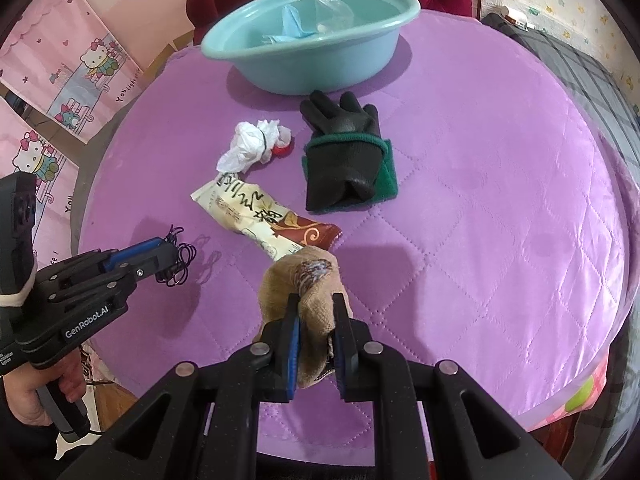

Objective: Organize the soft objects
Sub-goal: 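Carry the earphones and brown pouch with both grippers over the teal basin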

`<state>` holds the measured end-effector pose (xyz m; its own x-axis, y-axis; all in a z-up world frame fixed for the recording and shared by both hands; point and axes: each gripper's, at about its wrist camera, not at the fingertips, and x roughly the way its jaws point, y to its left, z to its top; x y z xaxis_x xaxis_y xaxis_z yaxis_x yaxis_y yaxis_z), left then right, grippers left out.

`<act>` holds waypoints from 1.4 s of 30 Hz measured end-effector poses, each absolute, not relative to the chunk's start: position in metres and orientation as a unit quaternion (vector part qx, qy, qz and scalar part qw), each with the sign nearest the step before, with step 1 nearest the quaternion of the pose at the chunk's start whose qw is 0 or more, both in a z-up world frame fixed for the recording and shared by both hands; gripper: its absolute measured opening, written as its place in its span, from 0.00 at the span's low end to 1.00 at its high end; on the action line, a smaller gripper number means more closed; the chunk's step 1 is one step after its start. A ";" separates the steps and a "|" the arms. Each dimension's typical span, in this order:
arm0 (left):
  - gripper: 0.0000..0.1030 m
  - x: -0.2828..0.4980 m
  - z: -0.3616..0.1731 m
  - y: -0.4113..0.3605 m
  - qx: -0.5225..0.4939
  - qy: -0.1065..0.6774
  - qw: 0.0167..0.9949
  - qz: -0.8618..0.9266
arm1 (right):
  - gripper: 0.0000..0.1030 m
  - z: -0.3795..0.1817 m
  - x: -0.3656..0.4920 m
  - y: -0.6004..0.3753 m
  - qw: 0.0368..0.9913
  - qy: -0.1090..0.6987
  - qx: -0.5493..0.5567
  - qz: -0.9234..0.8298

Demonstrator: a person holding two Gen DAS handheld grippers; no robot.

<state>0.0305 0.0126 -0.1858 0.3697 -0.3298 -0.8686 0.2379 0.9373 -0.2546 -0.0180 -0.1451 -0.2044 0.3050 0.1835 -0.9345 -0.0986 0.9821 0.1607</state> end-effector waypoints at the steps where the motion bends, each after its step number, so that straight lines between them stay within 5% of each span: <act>1: 0.18 0.029 -0.182 0.013 -0.041 0.531 0.829 -0.171 | 0.13 -0.202 -0.018 -0.145 0.808 0.581 0.036 0.088; 42: 0.18 0.032 -0.068 -0.009 -0.010 0.460 0.874 -0.157 | 0.14 -0.099 0.014 -0.147 0.844 0.528 0.016 0.094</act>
